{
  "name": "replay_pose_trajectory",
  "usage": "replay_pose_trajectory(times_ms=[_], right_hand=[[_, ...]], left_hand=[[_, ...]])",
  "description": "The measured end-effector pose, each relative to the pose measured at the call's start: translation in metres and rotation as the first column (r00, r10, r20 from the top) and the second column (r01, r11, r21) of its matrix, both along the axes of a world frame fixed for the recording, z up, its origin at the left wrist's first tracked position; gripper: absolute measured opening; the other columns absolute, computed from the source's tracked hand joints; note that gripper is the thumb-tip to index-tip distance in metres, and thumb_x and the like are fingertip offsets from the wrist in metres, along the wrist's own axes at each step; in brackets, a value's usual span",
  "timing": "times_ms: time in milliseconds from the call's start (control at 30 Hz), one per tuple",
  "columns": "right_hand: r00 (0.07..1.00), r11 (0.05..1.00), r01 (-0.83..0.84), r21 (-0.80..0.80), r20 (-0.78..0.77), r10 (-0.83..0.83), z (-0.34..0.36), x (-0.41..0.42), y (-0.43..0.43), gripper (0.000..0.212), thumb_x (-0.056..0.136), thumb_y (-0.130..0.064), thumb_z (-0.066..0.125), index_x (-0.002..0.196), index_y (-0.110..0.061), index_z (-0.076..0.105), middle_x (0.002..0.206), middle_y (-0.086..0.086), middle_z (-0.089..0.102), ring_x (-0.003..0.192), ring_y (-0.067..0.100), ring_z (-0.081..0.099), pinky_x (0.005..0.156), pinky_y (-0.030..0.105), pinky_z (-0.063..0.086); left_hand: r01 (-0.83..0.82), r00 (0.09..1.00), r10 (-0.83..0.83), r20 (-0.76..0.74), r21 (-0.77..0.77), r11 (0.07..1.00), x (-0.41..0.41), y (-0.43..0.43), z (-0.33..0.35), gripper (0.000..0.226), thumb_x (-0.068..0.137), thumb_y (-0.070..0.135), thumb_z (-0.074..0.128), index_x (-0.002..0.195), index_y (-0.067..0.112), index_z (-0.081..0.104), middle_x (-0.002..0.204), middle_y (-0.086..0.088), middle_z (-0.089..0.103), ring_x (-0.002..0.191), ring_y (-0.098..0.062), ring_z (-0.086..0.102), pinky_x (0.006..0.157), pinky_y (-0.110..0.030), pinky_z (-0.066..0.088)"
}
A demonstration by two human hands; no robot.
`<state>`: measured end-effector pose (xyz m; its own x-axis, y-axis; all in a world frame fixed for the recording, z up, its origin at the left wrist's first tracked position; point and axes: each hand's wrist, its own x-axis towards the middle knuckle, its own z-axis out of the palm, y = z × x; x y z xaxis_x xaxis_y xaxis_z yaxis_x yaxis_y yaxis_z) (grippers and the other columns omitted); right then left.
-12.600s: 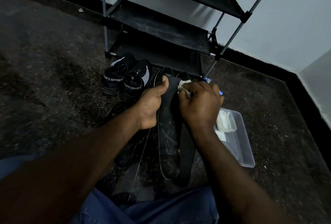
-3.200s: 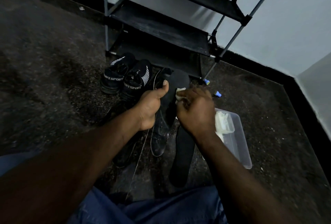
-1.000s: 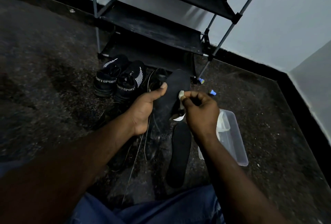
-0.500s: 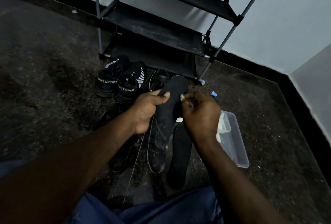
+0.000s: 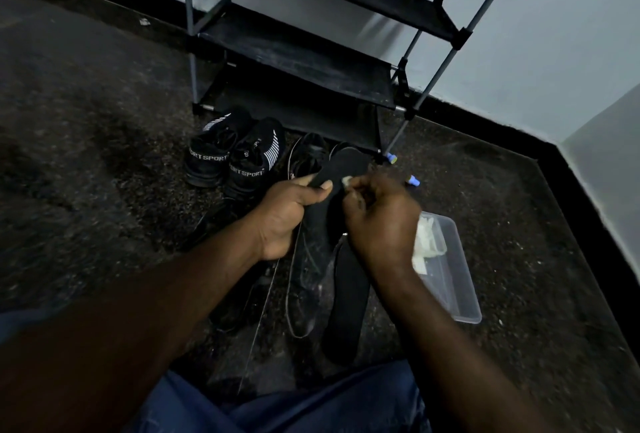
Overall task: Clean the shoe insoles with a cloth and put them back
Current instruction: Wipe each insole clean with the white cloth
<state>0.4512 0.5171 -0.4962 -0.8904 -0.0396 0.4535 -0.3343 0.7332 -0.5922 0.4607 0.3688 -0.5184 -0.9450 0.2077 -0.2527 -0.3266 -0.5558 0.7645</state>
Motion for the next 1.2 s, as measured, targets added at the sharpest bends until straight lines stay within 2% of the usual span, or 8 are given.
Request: replay_pose_trajectory(times_ms=[200,400,567,767,900,1033,1133,1200], right_hand=[[0.987,0.981,0.159,-0.110,0.023,-0.157,0.004,-0.014,0.008,0.017,0.082,-0.027,0.063,0.091,-0.022,0.076,0.086,-0.008,0.074,0.078,0.012,0.069,0.076,0.038,0.057],[0.999,0.996,-0.034,0.081,-0.002,0.034,-0.004,0.002,-0.003,0.017,0.081,-0.024,0.065,0.094,-0.021,0.075,0.089,-0.002,0.073,0.083,0.018,0.066,0.073,0.032,0.052],[0.988,0.985,0.151,-0.082,0.021,-0.150,0.000,-0.011,0.003,0.011,0.083,-0.025,0.068,0.093,-0.024,0.074,0.088,-0.006,0.074,0.081,0.015,0.070,0.075,0.031,0.055],[0.999,0.994,-0.033,0.107,-0.014,0.035,-0.001,-0.004,0.000,0.018,0.080,-0.028,0.063,0.093,-0.022,0.074,0.090,-0.003,0.073,0.085,0.019,0.067,0.076,0.039,0.054],[0.998,0.997,0.067,-0.031,0.003,-0.067,0.008,-0.018,0.006,0.019,0.081,-0.030,0.062,0.093,-0.024,0.075,0.089,-0.008,0.074,0.084,0.013,0.068,0.078,0.039,0.057],[0.997,0.989,-0.063,0.136,-0.038,0.069,0.009,-0.010,0.001,0.017,0.081,-0.029,0.063,0.091,-0.024,0.075,0.089,-0.005,0.073,0.084,0.019,0.067,0.076,0.040,0.055],[0.990,0.991,0.134,-0.026,0.042,-0.132,0.013,-0.025,0.008,0.018,0.083,-0.030,0.063,0.094,-0.025,0.076,0.087,-0.009,0.075,0.080,0.010,0.069,0.076,0.037,0.058],[0.995,0.994,0.092,-0.056,0.046,-0.089,0.016,-0.025,0.004,0.021,0.082,-0.027,0.063,0.097,-0.024,0.077,0.089,-0.009,0.076,0.081,0.009,0.070,0.079,0.036,0.058]], left_hand=[[-0.013,1.000,0.013,0.010,-0.051,0.999,0.001,0.004,-0.002,0.034,0.103,0.014,0.056,0.135,0.011,0.065,0.119,-0.009,0.075,0.102,-0.021,0.072,0.090,-0.034,0.055],[-0.036,0.999,0.037,0.029,-0.016,0.999,0.002,0.005,-0.002,0.032,0.103,0.015,0.054,0.132,0.010,0.067,0.122,-0.014,0.073,0.102,-0.025,0.071,0.091,-0.038,0.055],[-0.060,0.998,0.061,0.016,-0.062,0.996,0.001,0.007,-0.002,0.030,0.104,0.015,0.054,0.130,0.012,0.067,0.122,-0.008,0.075,0.112,-0.023,0.071,0.095,-0.035,0.055],[-0.086,0.993,0.089,0.081,-0.042,0.995,-0.001,0.003,-0.007,0.049,0.097,0.021,0.067,0.143,0.009,0.057,0.122,-0.013,0.074,0.112,-0.028,0.070,0.098,-0.043,0.055],[-0.080,0.995,0.083,0.046,-0.065,0.995,0.000,0.006,-0.003,0.031,0.103,0.016,0.056,0.131,0.009,0.066,0.123,-0.013,0.074,0.112,-0.028,0.070,0.103,-0.043,0.052],[-0.055,0.997,0.057,0.050,-0.046,0.997,0.001,0.004,-0.002,0.030,0.103,0.017,0.055,0.130,0.012,0.068,0.122,-0.015,0.074,0.109,-0.029,0.071,0.097,-0.042,0.055],[-0.046,0.998,0.050,0.036,-0.094,0.994,0.002,0.007,-0.004,0.031,0.102,0.017,0.057,0.132,0.012,0.066,0.123,-0.010,0.074,0.114,-0.026,0.070,0.097,-0.039,0.054],[-0.041,0.999,0.042,0.006,-0.116,0.992,0.004,0.011,-0.004,0.033,0.102,0.016,0.058,0.134,0.015,0.065,0.125,-0.007,0.074,0.116,-0.022,0.069,0.098,-0.036,0.053]])
